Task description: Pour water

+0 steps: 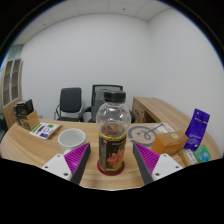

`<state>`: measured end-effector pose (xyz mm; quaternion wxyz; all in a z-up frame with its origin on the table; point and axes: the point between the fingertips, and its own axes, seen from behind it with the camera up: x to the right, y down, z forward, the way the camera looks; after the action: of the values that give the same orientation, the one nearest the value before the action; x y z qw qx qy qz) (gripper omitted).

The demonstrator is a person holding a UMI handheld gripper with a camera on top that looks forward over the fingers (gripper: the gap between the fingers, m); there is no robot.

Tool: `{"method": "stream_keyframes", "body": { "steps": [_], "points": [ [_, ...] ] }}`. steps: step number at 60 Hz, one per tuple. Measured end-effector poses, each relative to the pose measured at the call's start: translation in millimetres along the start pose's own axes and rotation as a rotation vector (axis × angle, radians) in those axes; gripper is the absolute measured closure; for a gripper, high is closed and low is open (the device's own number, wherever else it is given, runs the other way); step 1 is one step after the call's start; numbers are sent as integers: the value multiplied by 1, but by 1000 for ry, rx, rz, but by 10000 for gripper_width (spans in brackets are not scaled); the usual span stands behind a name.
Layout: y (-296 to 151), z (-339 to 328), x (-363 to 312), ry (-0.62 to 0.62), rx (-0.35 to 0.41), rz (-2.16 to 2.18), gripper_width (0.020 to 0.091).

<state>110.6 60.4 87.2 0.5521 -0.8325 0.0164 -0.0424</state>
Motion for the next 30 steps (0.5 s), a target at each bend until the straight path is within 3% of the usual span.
{"method": "stream_keyframes", "body": {
  "steps": [18,30],
  "points": [
    [-20,-139,-26,82,-97,3,245],
    [-30,-248,-62,120,-116,11,245]
  ]
}}
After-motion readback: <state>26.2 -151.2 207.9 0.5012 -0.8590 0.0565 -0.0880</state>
